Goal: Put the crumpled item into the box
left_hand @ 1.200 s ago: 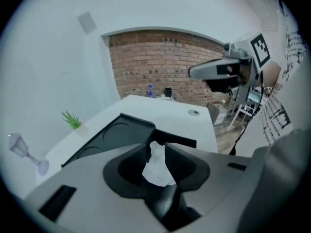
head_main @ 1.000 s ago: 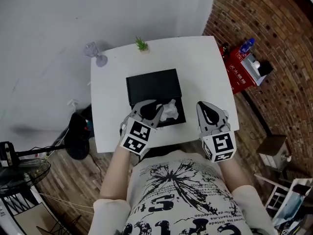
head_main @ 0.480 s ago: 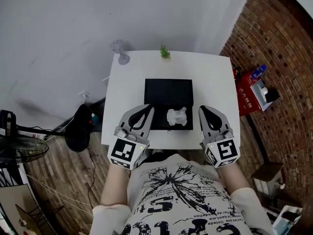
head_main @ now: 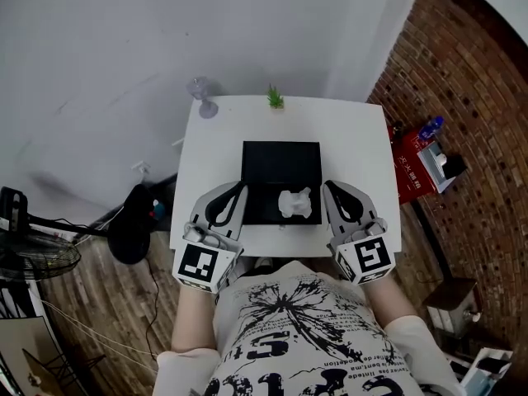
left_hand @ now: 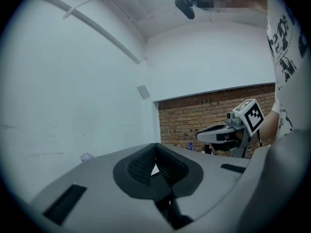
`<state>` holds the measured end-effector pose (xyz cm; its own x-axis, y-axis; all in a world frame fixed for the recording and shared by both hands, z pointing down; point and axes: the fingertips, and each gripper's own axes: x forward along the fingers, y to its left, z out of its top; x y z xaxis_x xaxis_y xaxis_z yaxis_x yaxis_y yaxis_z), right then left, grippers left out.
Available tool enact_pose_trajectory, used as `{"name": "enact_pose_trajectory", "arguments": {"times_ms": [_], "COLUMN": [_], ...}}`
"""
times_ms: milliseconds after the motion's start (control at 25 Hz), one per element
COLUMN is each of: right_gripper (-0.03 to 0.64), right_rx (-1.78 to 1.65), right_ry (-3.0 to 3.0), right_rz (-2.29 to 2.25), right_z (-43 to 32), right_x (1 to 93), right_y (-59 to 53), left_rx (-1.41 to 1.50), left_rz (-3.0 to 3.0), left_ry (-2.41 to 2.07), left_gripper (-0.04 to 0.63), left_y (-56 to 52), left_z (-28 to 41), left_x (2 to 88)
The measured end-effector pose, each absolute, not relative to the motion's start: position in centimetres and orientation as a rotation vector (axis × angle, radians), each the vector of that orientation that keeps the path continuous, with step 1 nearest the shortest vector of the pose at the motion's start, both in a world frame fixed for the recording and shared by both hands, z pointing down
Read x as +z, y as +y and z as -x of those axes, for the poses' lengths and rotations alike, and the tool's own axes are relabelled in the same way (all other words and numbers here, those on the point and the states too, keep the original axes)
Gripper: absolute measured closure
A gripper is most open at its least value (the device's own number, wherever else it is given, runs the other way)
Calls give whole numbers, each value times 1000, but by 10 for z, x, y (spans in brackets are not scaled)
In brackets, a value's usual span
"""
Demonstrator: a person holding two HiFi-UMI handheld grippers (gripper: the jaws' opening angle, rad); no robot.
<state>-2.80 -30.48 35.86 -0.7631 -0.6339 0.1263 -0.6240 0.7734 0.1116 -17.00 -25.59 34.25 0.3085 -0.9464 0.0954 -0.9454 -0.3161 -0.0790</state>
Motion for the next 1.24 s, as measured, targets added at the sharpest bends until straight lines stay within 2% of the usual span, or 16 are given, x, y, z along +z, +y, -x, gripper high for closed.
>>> {"name": "enact_pose_trajectory", "arguments": {"times_ms": [1240], "right_gripper": [604], "right_rx": [9], "right_ry": [-2820], "right_rz": [-1072], "right_z": [23], "right_x": [375], "right_y": [-314], "left_rx": [-204], "left_rz": [2587], "left_ry": [1834], "left_gripper": [581], "left_y": [-271], "left_z": [169], "left_x": [351]}}
